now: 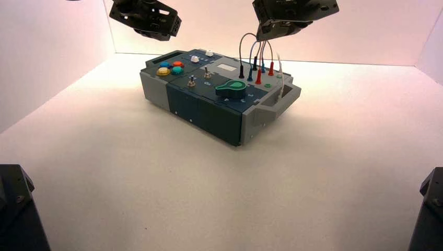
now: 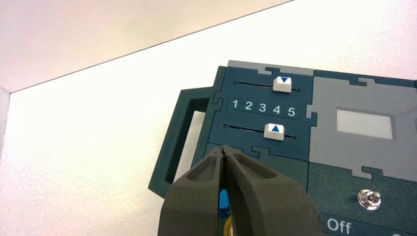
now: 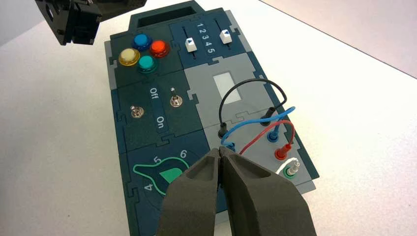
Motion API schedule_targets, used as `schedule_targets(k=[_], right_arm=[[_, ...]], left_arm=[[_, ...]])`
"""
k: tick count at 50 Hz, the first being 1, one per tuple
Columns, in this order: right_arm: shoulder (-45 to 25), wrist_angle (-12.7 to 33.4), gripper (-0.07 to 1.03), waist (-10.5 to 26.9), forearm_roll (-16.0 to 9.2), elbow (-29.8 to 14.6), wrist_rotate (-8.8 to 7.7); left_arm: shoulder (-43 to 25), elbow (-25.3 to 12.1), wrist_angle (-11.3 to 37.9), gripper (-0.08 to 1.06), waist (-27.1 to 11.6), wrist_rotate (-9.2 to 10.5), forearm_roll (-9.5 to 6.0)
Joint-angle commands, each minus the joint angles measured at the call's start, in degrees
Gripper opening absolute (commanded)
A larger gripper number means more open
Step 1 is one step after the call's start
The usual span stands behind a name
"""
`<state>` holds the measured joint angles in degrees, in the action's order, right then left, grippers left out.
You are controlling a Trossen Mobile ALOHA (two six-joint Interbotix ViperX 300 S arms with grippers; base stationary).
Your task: Flip the bottom switch off with the right gripper.
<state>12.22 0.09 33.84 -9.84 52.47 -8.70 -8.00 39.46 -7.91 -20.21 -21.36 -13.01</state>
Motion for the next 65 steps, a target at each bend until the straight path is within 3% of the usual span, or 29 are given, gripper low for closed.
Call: schedule_targets(k=[1, 17, 44, 65], right_arm=[[0.4, -0.2, -0.02, 0.4, -0.1, -1.7, 0.09], [0.2, 1.0, -0.02, 1.1, -0.3, -2.4, 0.18], [-3.7, 2.8, -0.02, 9.0, 0.1, -5.4, -0.09], [-5.1, 2.7, -0.02, 9.3, -0.1, -6.1, 0.0]], left_arm=[[1.1, -1.1, -0.4, -0.03, 0.3, -0.18, 0.09], [1.1, -1.0, -0.3, -0.03, 0.4, -0.18, 0.0], [-0.8, -1.5, -1.0, -0.03, 2.0, -0.53, 0.09], [-4.3, -4.6, 0.4, -0.03, 2.1, -0.53, 0.09]])
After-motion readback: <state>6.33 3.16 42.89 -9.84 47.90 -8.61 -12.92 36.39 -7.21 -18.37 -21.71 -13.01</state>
